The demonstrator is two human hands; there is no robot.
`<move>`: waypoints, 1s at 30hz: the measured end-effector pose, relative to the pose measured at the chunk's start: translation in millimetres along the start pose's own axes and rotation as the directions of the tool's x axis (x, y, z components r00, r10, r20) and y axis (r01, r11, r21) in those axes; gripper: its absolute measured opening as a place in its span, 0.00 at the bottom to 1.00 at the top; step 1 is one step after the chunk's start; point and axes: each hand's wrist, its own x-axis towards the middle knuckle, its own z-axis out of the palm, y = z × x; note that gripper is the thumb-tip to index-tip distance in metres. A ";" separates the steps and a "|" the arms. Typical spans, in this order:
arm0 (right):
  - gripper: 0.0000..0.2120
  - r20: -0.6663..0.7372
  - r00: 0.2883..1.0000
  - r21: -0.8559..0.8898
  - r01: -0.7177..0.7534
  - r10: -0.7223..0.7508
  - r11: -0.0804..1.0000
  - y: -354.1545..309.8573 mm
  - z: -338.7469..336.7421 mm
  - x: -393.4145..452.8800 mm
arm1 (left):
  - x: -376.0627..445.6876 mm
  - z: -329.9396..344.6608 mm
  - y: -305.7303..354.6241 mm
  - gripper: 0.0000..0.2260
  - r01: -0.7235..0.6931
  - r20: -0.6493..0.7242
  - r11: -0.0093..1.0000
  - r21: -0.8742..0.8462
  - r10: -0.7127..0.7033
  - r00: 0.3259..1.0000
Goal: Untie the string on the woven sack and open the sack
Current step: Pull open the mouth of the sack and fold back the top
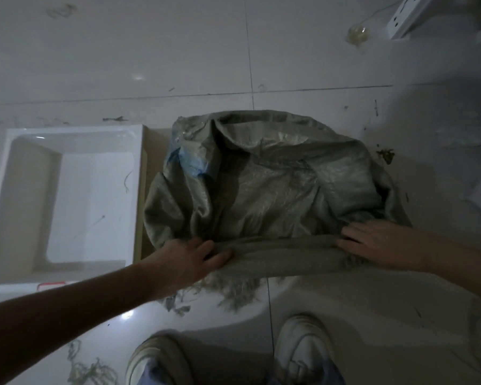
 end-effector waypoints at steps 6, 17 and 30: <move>0.24 0.201 0.846 0.757 -0.454 0.493 0.471 -25.1 -57.4 65.9 | 58.7 -62.7 13.9 0.35 0.464 0.218 0.863 -0.197 -0.423 0.879; 0.62 0.663 0.478 -0.176 -0.648 0.576 0.741 19.2 -11.6 102.1 | 104.1 -38.7 -55.1 0.42 0.017 0.621 0.810 0.586 -0.463 0.633; 0.20 0.488 0.809 0.246 -0.487 0.327 0.838 33.6 -59.8 142.6 | 119.8 -67.7 -6.1 0.17 0.179 0.684 0.947 0.268 -0.317 0.656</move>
